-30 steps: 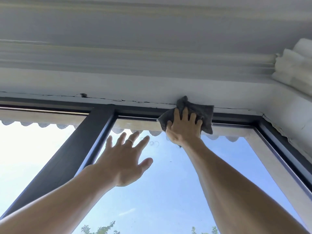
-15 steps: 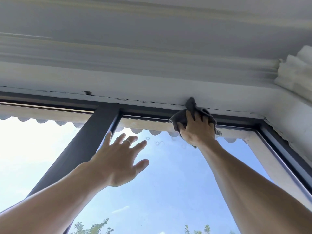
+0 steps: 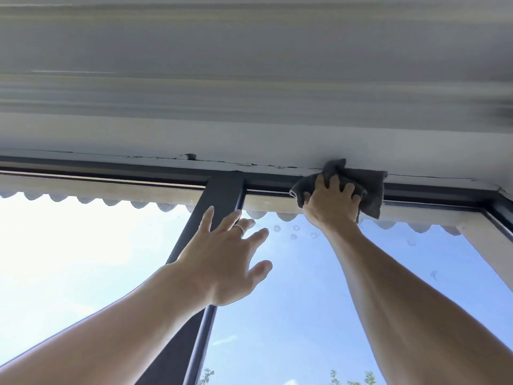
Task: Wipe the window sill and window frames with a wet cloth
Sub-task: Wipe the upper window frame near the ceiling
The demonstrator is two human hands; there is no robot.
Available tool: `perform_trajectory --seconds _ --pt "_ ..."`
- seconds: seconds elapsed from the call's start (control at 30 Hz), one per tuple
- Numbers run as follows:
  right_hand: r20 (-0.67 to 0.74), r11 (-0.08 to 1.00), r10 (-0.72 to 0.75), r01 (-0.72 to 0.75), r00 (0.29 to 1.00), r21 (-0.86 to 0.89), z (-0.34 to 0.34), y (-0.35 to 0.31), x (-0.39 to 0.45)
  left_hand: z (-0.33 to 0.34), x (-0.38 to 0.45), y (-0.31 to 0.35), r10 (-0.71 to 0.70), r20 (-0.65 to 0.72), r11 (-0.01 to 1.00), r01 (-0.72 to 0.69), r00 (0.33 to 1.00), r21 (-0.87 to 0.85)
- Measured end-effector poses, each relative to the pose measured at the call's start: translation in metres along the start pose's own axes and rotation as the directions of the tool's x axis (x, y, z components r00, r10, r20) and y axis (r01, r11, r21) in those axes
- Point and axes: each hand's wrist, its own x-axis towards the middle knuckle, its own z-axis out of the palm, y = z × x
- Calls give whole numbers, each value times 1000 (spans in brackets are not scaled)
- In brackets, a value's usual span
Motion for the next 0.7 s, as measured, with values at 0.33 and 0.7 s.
perform_trajectory --seconds 0.33,0.7 --pt "-72 995 -98 100 993 22 2 -32 -3 4 -18 -25 -1 -50 997 -3 999 -79" --pt "102 854 -451 395 887 339 -1 -98 -11 12 -39 -47 -12 -31 990 8 999 -142"
